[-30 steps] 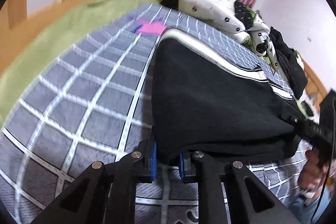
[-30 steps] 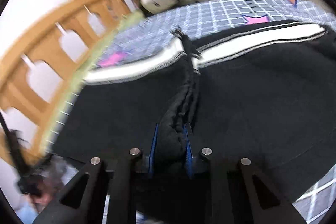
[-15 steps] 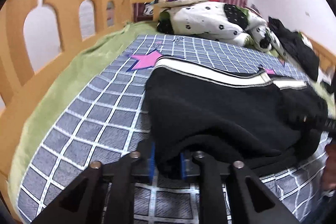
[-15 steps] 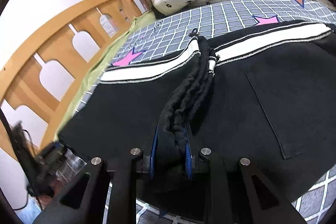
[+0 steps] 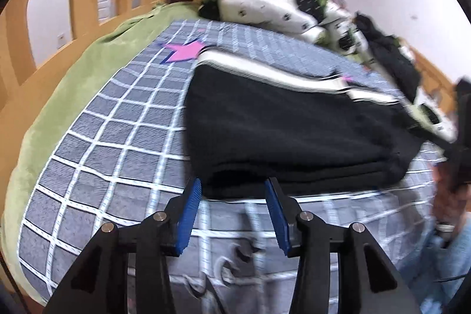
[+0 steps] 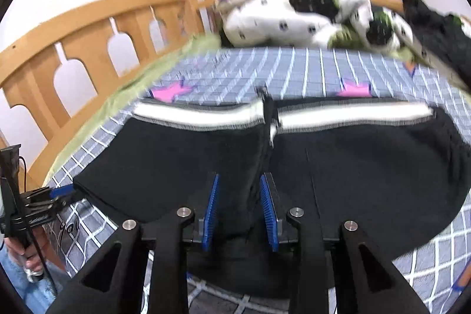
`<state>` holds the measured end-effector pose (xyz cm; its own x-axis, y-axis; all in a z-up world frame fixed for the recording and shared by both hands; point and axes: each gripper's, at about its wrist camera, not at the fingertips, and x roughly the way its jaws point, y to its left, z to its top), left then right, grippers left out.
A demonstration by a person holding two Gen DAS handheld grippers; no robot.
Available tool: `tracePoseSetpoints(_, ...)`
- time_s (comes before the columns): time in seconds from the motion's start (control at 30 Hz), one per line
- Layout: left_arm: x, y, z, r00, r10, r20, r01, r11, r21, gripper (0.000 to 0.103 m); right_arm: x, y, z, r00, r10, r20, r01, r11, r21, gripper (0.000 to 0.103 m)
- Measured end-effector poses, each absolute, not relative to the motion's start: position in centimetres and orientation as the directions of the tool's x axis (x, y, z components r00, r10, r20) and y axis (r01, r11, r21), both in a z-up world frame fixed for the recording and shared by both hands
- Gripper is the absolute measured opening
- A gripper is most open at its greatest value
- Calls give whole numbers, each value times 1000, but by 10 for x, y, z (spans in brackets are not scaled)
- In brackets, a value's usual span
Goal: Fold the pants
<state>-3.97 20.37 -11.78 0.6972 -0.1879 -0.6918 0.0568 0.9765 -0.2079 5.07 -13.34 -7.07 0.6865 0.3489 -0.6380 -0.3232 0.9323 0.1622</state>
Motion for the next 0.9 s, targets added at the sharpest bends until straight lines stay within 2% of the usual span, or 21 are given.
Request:
tracePoseSetpoints(0.03, -45, 204, -113, 714, -179, -676, 45, 976, -211, 43, 52, -131, -74, 683, 353, -640, -335, 929, 156, 29)
tracePoseSetpoints(0.17, -44, 203, -102, 760, -149, -633, -6, 972, -236, 48, 66, -123, -129, 589, 309, -747, -351, 930, 108, 27)
tracePoseSetpoints(0.2, -34, 200, -100, 757, -120, -642, -27, 976, -214, 48, 64, -125, -136, 599, 330, -730, -357, 926, 125, 29)
tracePoseSetpoints(0.3, -7, 198, -104, 727, -111, -678, -54, 975, -217, 48, 65, -130, -125, 582, 338, -740, -341, 927, 156, 29)
tracePoseSetpoints(0.4, 14, 199, -127, 636, -77, -768, -115, 974, -193, 48, 63, -144, -108, 568, 361, -739, -333, 923, 195, 30)
tracePoseSetpoints(0.43, 19, 194, -139, 591, -49, -805, -117, 982, -146, 48, 61, -148, -103, 583, 347, -734, -330, 927, 176, 32)
tracePoseSetpoints(0.53, 13, 188, -138, 613, -10, -790, -107, 990, -95, 48, 51, -175, -85, 656, 252, -712, -300, 952, 60, 40)
tracePoseSetpoints(0.6, 9, 194, -134, 624, -48, -780, -109, 983, -147, 49, 43, -205, -78, 689, 196, -697, -264, 965, 11, 43)
tracePoseSetpoints(0.7, 3, 214, -133, 642, -76, -763, -184, 951, -249, 49, 44, -256, -75, 715, 147, -683, -180, 983, 22, 44)
tracePoseSetpoints(0.8, 9, 224, -140, 608, -72, -791, -231, 937, -263, 49, 42, -301, -79, 751, 77, -656, -78, 997, 28, 44)
tracePoseSetpoints(0.9, 19, 237, -154, 585, -134, -800, -275, 895, -352, 50, 48, -329, -87, 759, 22, -651, -5, 1000, 29, 44)
